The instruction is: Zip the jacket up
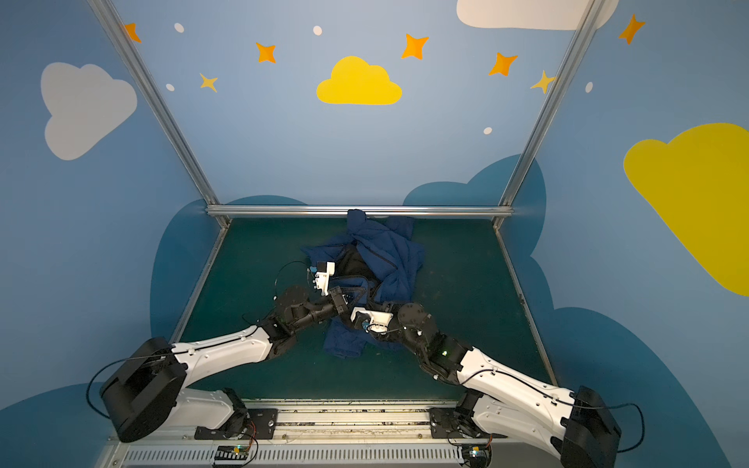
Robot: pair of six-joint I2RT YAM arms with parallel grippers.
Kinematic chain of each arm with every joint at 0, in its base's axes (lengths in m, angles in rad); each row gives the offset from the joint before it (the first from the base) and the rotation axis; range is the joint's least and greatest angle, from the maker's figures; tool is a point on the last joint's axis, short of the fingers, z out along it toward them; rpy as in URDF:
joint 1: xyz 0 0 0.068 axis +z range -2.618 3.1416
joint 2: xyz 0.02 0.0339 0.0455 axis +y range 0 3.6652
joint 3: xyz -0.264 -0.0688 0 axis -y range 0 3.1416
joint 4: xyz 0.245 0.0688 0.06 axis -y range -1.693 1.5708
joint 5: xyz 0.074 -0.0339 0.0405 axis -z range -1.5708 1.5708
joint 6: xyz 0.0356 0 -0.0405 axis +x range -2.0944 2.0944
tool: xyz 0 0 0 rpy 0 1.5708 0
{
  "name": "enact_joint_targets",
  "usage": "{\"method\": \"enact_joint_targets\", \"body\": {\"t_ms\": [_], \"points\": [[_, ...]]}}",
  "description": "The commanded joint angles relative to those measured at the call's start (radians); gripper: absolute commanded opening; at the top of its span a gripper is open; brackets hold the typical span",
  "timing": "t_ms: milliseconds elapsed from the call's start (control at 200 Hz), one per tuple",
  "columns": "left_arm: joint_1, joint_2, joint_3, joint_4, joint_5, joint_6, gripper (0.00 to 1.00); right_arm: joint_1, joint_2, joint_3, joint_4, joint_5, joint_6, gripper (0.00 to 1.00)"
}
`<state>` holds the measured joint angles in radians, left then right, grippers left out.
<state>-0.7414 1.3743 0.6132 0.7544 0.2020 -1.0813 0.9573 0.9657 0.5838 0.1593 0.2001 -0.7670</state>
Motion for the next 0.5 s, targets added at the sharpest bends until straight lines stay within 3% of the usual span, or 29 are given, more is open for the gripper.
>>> {"method": "enact_joint_targets", "body": {"t_ms": [0, 65, 155, 411, 496], "points": [[0.004, -0.006, 0.029, 0.008, -0.006, 0.012, 0.03, -0.008, -0.022, 0.038, -0.016, 0.001, 0.027, 0.13], [0.003, -0.006, 0.029, 0.006, -0.007, 0.012, 0.03, -0.011, -0.027, 0.040, -0.025, -0.008, 0.033, 0.13], [0.000, -0.007, 0.028, 0.008, -0.009, 0.012, 0.03, -0.014, -0.024, 0.048, -0.047, -0.015, 0.041, 0.03], [-0.002, -0.011, 0.026, 0.003, -0.012, 0.018, 0.03, -0.036, -0.025, 0.060, -0.079, -0.049, 0.091, 0.00], [-0.003, -0.015, 0.031, -0.019, -0.009, 0.031, 0.03, -0.069, -0.030, 0.071, -0.103, -0.092, 0.173, 0.00]]}}
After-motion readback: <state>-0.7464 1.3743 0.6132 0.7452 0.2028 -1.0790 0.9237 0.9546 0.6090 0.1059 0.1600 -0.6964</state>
